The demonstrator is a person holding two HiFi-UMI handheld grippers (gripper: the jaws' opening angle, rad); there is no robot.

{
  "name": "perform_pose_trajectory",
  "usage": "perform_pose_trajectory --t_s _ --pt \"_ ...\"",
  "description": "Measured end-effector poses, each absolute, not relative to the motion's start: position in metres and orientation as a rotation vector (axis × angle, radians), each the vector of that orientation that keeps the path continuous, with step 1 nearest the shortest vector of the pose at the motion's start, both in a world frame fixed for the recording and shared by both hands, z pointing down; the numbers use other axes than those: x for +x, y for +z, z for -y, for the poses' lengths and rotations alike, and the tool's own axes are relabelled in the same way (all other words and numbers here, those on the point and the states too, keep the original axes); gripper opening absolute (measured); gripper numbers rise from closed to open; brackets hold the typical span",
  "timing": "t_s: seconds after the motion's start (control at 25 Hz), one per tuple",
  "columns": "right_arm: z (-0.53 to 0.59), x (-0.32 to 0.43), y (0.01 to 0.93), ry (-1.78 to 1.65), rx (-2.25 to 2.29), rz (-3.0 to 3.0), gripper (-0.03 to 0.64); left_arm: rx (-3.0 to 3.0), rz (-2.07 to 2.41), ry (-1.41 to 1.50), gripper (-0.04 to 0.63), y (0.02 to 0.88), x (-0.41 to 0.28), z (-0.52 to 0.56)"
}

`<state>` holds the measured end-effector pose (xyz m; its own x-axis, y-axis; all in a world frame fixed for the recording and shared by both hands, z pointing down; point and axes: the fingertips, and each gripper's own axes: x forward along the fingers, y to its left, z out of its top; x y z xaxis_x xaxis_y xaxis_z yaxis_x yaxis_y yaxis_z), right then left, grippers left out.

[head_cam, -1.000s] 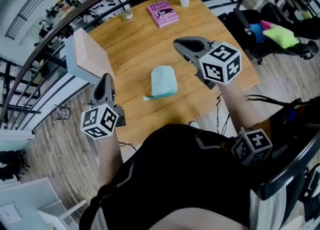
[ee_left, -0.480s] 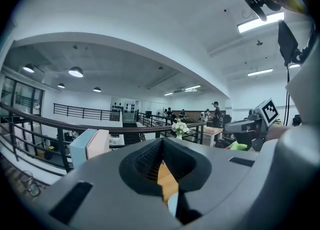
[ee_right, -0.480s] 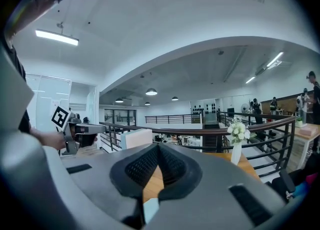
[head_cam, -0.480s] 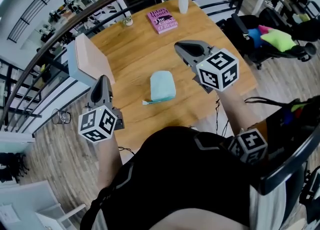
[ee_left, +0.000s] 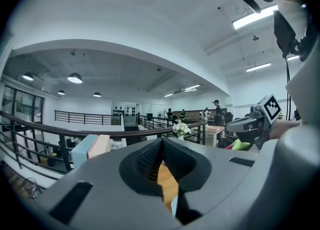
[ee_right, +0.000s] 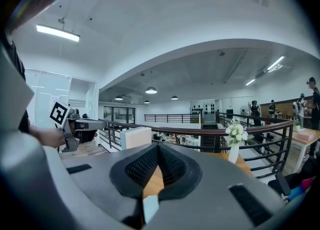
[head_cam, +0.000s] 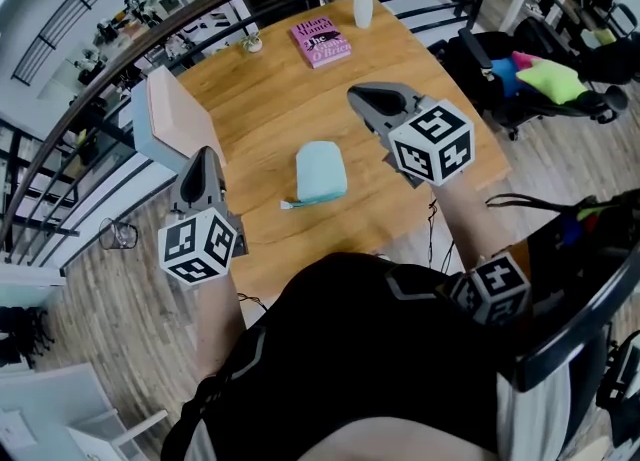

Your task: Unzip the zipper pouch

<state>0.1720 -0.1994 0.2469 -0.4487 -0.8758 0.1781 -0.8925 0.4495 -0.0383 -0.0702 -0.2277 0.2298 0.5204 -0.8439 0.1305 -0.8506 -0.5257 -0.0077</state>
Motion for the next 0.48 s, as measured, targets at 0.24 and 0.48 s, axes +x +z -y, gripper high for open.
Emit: perform_pose_trajectory --t_s 0.24,0.48 --pt "0.194 0.164 0.246 0.159 1.542 2.556 0.008 2.692 1.541 0.175 0.029 0.226 -0.077 0.223" --pt "0.193 0.162 0.244 0.131 1.542 2.546 0.008 2.681 1.56 0.176 0.029 0.228 -0.083 0.221"
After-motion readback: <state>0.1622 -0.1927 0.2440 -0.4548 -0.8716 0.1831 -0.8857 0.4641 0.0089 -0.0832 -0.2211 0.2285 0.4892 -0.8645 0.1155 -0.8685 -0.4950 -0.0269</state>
